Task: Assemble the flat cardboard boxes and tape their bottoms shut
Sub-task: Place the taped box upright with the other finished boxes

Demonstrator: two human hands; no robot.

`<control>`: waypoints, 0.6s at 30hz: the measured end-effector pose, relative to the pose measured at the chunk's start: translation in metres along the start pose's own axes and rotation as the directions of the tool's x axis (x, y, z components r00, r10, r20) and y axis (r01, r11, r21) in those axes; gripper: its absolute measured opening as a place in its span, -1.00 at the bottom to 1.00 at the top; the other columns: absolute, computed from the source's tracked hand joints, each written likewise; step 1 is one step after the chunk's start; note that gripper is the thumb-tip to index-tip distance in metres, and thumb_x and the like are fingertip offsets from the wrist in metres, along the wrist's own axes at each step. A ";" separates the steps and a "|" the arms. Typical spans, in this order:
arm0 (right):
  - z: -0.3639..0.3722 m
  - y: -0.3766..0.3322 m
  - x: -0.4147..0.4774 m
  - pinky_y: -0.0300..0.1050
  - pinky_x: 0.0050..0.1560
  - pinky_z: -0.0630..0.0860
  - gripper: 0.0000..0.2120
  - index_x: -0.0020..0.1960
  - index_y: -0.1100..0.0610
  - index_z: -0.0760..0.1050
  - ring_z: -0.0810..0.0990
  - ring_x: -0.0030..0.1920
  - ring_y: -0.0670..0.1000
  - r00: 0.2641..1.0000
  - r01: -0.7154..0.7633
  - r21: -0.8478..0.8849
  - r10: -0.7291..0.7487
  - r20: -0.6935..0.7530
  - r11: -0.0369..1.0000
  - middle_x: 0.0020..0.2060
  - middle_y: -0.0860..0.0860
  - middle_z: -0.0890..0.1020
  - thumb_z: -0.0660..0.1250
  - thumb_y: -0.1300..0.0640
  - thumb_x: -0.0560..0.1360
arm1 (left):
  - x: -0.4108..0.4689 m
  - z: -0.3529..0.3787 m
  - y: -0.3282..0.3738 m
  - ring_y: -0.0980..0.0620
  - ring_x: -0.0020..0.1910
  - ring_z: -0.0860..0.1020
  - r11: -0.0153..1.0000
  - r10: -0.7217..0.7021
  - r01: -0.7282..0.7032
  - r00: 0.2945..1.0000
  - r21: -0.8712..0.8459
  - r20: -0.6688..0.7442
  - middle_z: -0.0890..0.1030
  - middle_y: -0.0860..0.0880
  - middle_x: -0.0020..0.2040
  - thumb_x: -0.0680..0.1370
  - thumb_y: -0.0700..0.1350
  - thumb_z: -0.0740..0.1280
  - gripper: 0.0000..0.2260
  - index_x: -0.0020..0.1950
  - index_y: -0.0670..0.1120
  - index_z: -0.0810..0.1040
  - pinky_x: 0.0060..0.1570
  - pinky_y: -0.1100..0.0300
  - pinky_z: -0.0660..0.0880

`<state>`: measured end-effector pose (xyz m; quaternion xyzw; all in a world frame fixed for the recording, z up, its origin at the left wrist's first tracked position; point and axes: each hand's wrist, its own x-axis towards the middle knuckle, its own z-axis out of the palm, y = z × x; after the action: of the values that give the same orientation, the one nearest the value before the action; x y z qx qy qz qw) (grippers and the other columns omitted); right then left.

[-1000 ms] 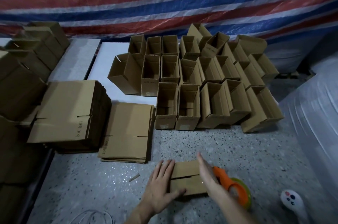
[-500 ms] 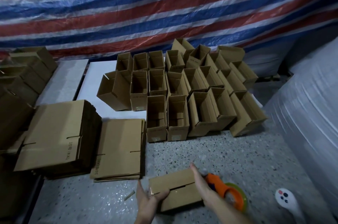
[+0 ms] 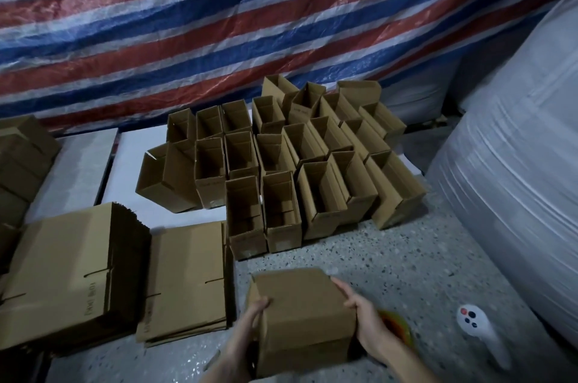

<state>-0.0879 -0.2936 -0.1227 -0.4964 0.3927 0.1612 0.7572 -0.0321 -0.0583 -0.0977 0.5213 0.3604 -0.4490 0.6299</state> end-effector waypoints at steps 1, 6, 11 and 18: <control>-0.002 -0.007 -0.005 0.20 0.43 0.35 -0.51 0.36 0.08 0.51 0.45 0.34 0.16 0.999 0.043 -0.031 -0.042 0.023 0.999 0.41 0.11 0.46 0.09 0.28 0.50 | -0.005 0.007 0.003 -0.30 0.14 0.57 1.000 0.014 -0.014 1.000 0.026 -0.024 0.62 -0.27 0.15 0.20 0.18 0.61 -0.12 0.43 -0.10 0.42 0.02 -0.15 0.59; -0.023 -0.041 -0.021 0.06 0.39 0.39 -0.61 0.33 -0.12 0.42 0.44 0.38 0.03 0.975 0.149 -0.444 -0.207 -0.084 0.884 0.42 0.04 0.46 0.17 0.28 0.63 | -0.007 0.051 0.015 -0.14 0.17 0.50 0.940 0.300 -0.289 0.953 0.183 -0.037 0.49 -0.06 0.21 -0.06 0.04 0.69 0.20 0.50 0.05 0.19 0.12 -0.13 0.53; -0.019 -0.081 -0.042 0.05 0.39 0.33 -0.26 0.55 -0.21 0.17 0.30 0.48 0.06 0.891 0.239 -0.660 -0.430 -0.142 0.713 0.51 -0.05 0.26 0.30 -0.38 0.46 | -0.009 0.124 0.016 0.15 0.21 0.48 0.664 0.692 -0.692 0.712 0.282 0.117 0.44 0.08 0.29 0.15 -0.09 0.70 -0.01 0.40 0.14 0.17 0.17 0.04 0.56; -0.035 -0.136 -0.060 -0.11 0.34 0.41 0.05 0.57 -0.35 -0.14 0.37 0.41 -0.12 0.763 0.446 -0.567 -0.626 -0.164 0.692 0.47 -0.15 0.36 0.49 -0.37 0.32 | -0.012 0.202 0.022 0.22 0.44 0.28 0.208 0.899 -0.855 0.358 0.474 0.252 0.27 0.16 0.46 0.24 0.19 0.63 0.11 0.60 0.10 0.02 0.36 0.21 0.32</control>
<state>-0.0556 -0.3775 0.0009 -0.7873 0.2987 -0.0651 0.5354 -0.0179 -0.2534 -0.0399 0.8003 -0.1144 -0.0720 0.5841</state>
